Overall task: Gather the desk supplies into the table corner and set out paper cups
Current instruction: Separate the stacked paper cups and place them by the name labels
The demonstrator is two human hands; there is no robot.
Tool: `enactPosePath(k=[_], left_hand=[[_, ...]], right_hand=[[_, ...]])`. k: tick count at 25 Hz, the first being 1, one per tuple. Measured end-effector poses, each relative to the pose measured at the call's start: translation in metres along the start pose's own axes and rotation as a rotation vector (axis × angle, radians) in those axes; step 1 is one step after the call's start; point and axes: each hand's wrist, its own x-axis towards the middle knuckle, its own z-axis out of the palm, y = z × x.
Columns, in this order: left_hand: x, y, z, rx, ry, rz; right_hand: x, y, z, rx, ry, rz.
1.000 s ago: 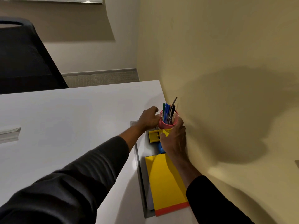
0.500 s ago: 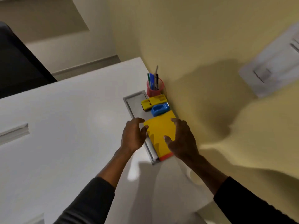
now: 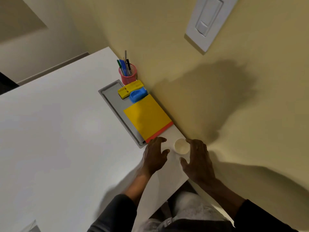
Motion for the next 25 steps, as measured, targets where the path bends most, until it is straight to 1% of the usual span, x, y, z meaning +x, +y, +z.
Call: enactPosePath(k=[6,10,12,14,16,17,19,22,23,25], left_hand=[[0.009,0.007,0.037,0.086,-0.180,-0.058],[0.005,0.004,0.068,-0.061,-0.087,-0.111],[0.003,0.004,0.072,-0.116,-0.062,-0.122],[-0.005,0.009,0.078,-0.174,0.004,-0.119],[-0.022,0.014,0.079,-0.213,0.106,-0.115],[-0.033,0.015,0.076,-0.227,0.164,-0.113],[-0.049,0.015,0.075,-0.253,0.226,-0.130],[-0.086,0.013,0.070,-0.233,0.453,-0.223],[-0.087,0.013,0.069,-0.219,0.499,-0.236],[-0.113,0.009,0.065,-0.205,0.642,-0.311]], right_hand=[[0.019,0.028,0.034,0.024,-0.105,-0.005],[0.030,0.042,0.055,0.051,-0.176,-0.114],[0.036,0.042,0.060,0.098,-0.179,-0.158],[0.042,0.043,0.060,0.114,-0.219,-0.208],[0.042,0.040,0.054,0.146,-0.297,-0.228],[0.042,0.034,0.050,0.171,-0.325,-0.260],[0.038,0.029,0.048,0.269,-0.365,-0.301],[0.027,0.003,0.043,0.344,-0.437,-0.427],[0.029,0.001,0.042,0.365,-0.436,-0.441],[0.020,-0.021,0.042,0.394,-0.532,-0.570]])
